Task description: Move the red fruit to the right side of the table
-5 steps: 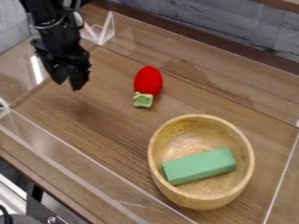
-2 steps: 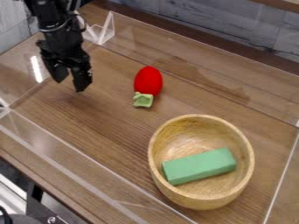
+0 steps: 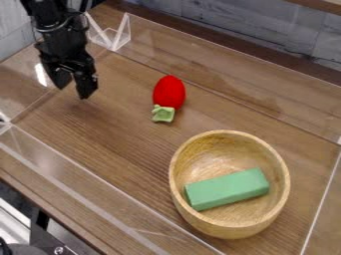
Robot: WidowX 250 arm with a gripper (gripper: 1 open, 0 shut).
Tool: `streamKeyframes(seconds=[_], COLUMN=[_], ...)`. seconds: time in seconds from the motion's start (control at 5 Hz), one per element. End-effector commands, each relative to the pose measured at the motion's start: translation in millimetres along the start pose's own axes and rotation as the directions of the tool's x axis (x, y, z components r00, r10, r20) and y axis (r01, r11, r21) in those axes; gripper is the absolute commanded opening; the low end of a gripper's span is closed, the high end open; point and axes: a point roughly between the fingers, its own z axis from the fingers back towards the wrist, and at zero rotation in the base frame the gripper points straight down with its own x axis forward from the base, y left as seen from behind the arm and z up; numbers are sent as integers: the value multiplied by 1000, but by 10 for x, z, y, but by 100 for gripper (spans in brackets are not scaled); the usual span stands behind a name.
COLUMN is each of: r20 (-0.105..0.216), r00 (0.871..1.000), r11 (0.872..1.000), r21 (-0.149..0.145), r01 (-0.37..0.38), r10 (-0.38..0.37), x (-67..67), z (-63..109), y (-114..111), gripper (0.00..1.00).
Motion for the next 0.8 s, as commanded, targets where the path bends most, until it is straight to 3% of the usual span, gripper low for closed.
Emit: streamKeyframes(seconds=[0.0,0.4,0.6], r20=[45,40,38], r00=[999,999,999], r11=[1000,999,1000], r21=[20,5,-2], r01=[-21,35,20], r10=[20,-35,-20], x=[122,204,179], z=[161,255,151], y=[117,-39,-114], gripper=[100,100,100])
